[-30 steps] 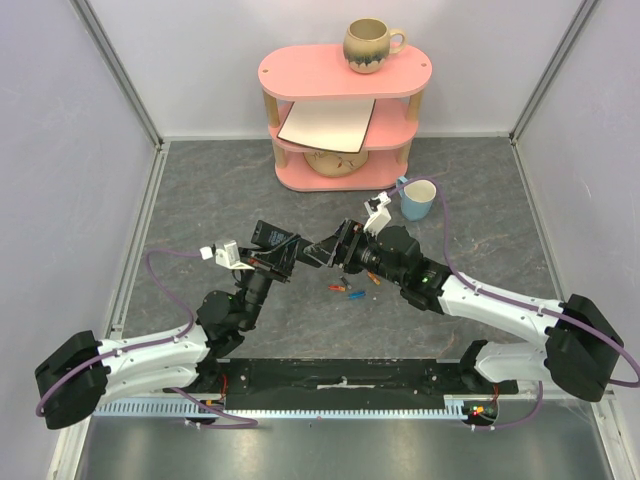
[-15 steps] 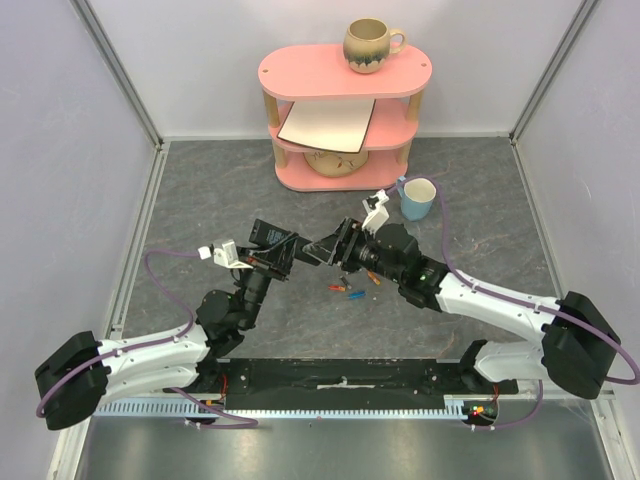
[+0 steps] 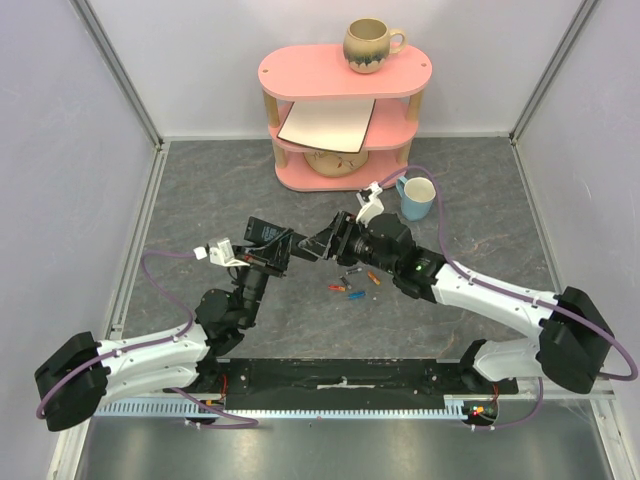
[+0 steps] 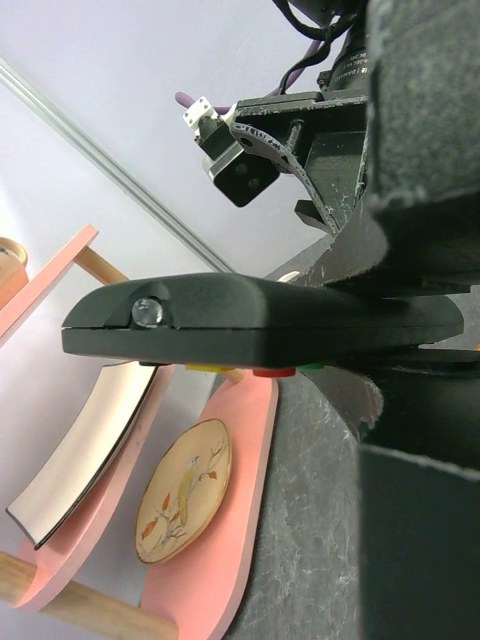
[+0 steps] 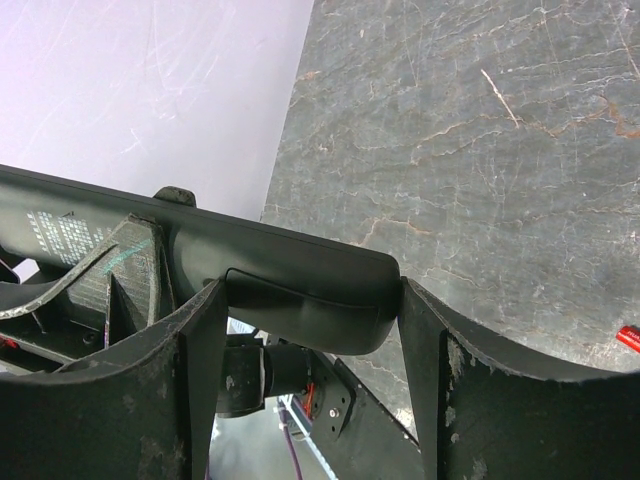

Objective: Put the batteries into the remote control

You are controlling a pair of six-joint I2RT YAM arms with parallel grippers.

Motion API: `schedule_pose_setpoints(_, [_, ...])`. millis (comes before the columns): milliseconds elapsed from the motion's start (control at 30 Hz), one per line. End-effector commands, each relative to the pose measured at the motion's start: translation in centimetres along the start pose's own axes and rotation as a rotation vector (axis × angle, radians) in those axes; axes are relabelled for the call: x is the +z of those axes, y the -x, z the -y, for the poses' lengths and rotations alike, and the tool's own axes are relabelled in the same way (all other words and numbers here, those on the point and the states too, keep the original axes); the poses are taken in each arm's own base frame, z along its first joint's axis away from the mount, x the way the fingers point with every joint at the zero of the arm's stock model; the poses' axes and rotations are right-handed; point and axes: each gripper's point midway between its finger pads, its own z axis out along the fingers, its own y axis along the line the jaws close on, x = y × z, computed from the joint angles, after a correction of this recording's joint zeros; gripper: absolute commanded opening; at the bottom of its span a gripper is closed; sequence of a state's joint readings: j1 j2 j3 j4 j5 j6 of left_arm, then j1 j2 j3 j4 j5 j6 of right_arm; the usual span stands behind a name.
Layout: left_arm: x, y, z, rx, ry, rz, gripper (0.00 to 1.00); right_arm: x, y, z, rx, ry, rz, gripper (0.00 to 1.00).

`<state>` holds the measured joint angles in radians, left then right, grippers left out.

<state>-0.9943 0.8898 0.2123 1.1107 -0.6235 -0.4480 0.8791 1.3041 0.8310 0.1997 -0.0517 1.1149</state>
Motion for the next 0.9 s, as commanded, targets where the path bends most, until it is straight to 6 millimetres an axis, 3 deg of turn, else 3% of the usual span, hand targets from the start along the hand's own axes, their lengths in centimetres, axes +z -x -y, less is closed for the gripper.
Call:
schedule_pose_setpoints(0, [0.3, 1.7, 5.2, -0.079, -0.183, 0.012, 0.02, 1.0, -1.4, 2.4, -0.021, -0.111, -0.059, 0.0])
schedule_pose_setpoints(467, [-0.2, 2.7, 3.6, -0.14, -0.114, 0.053, 0.02, 0.1, -1.6, -0.3, 0.03, 0.105, -0.033, 0.0])
schedule_pose_setpoints(867, [-0.5, 3.1, 2.1, -0.181, -0.054, 0.076, 0.02, -1.5, -0.7, -2.5, 0.058, 0.266, 0.014, 0.0])
